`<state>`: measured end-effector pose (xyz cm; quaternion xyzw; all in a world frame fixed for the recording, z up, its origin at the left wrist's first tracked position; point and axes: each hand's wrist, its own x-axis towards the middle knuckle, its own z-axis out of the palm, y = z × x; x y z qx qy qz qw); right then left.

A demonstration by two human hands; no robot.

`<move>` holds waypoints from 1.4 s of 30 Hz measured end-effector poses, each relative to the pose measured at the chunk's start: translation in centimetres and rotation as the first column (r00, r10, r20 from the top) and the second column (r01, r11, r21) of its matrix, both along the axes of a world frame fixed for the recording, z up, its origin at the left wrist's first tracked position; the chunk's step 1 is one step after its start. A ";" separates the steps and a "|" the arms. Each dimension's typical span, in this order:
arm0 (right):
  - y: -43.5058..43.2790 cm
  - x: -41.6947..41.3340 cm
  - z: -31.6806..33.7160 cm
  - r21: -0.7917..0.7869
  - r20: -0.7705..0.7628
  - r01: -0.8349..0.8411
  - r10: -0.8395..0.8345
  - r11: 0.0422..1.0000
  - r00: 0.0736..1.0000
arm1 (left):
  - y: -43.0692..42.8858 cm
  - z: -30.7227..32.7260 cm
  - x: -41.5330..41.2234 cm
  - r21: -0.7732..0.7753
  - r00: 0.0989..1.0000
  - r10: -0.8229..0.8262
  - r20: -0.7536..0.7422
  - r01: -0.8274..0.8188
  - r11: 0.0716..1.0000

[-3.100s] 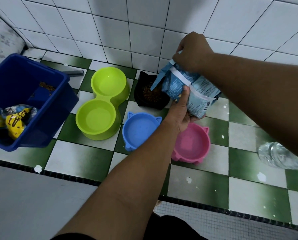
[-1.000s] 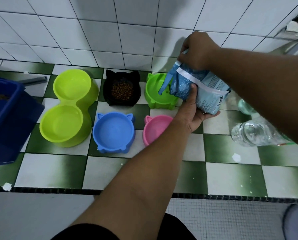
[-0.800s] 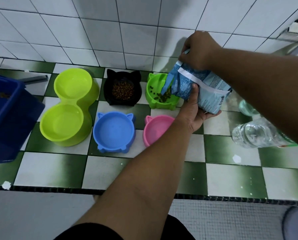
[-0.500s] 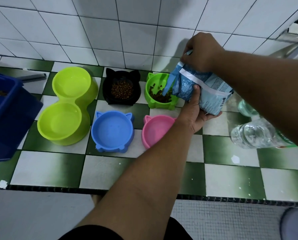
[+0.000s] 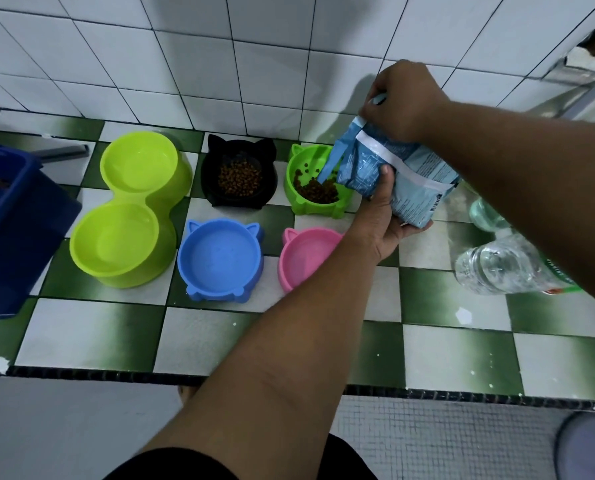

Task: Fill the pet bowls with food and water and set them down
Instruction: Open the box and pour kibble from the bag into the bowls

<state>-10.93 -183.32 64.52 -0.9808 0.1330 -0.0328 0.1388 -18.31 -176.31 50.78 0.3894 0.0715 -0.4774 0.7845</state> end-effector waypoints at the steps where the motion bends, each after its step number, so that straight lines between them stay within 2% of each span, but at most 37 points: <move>1: 0.0 0.0 0.0 0.004 0.006 0.001 -0.001 1.000 1.000 | 0.1 0.1 0.1 0.014 1.000 -0.001 0.007 0.001 1.000; 10: -0.3 -1.6 0.8 0.062 0.085 0.069 -0.074 0.996 0.994 | 1.4 1.1 0.7 0.215 0.997 0.005 0.080 -0.022 0.976; 20: 0.4 -5.0 2.9 0.176 0.177 0.230 -0.260 0.957 0.949 | 3.8 3.0 0.5 0.224 0.986 0.044 0.163 -0.081 0.971; 27: 3.5 -8.9 6.1 0.307 0.277 0.305 -0.391 0.902 0.878 | 8.4 7.5 -1.3 0.208 0.958 -0.029 0.286 -0.033 0.978; 33: 8.6 -11.6 7.7 0.355 0.305 0.237 -0.352 0.904 0.885 | 13.7 9.1 -4.2 0.157 0.962 -0.008 0.272 -0.036 0.987; 37: 12.2 -11.8 7.0 0.281 0.266 0.186 -0.263 0.942 0.927 | 16.4 7.8 -6.0 0.113 0.973 0.085 0.217 -0.111 0.987; 42: 15.6 -10.6 4.4 0.214 0.205 0.090 -0.135 0.973 0.969 | 19.3 4.6 -7.3 0.204 0.983 0.131 0.127 -0.155 0.966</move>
